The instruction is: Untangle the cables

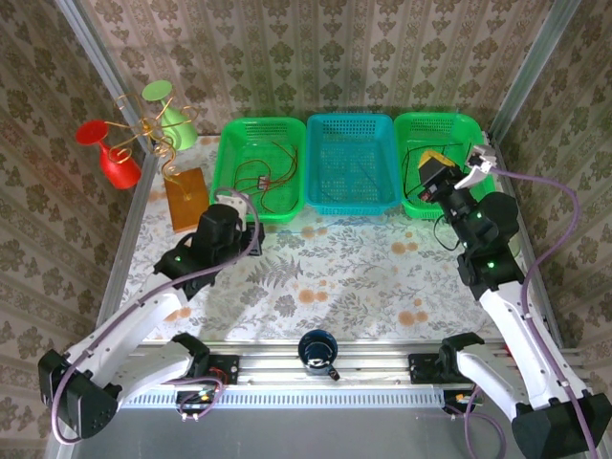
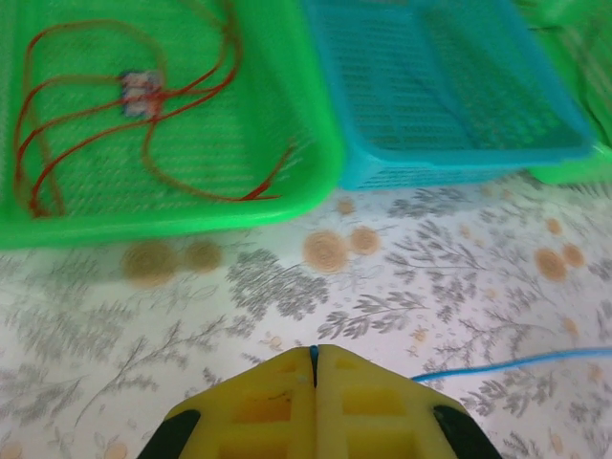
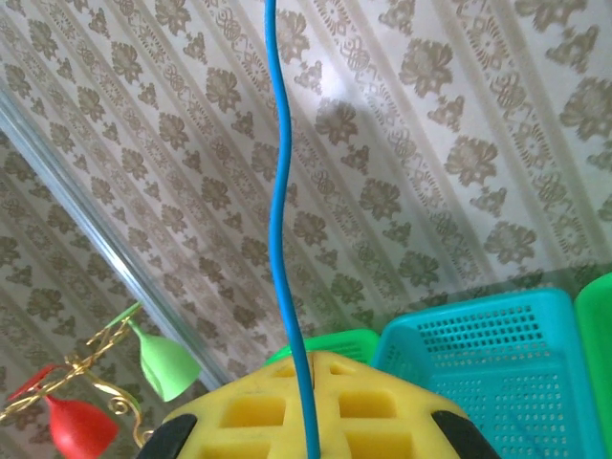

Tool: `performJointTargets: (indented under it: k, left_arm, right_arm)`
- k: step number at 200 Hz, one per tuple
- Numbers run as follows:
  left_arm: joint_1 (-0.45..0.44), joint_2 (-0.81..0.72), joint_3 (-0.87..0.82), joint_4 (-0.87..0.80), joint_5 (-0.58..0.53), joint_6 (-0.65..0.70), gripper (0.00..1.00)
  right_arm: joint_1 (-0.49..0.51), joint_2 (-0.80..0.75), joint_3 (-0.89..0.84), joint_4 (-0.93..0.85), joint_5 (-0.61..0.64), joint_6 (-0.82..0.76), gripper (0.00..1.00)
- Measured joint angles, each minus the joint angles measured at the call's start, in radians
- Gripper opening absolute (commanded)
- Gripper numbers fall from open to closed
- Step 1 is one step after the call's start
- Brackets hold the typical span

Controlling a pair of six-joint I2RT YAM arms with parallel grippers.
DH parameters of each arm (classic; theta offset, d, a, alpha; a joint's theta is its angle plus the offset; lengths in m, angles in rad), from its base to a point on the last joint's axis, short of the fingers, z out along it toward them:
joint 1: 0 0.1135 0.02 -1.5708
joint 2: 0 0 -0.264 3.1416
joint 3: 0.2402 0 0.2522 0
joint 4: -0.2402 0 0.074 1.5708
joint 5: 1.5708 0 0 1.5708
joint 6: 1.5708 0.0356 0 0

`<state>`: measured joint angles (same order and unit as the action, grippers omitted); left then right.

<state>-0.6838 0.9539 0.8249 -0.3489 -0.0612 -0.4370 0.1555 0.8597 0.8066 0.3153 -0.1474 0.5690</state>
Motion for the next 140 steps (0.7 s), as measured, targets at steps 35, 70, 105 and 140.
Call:
performJointTargets:
  k: [35,70,105,140]
  left_arm:
    - [-0.189,0.003,0.025,0.032,-0.043,0.148,0.0]
    - [-0.166,0.051,0.05,0.041,-0.091,0.192,0.0]
    - [-0.165,0.185,0.132,0.043,-0.094,0.247,0.0]
    - [-0.143,0.356,0.286,0.068,-0.079,0.296,0.0]
  right_arm:
    - [-0.006,0.03,0.014,-0.019,0.007,0.014,0.0]
    - [-0.01,0.114,0.176,-0.131,0.053,0.007,0.0]
    - [0.013,0.266,0.3,-0.229,0.17,-0.034,0.0]
    - [0.048,0.468,0.397,-0.276,0.252,-0.079,0.0]
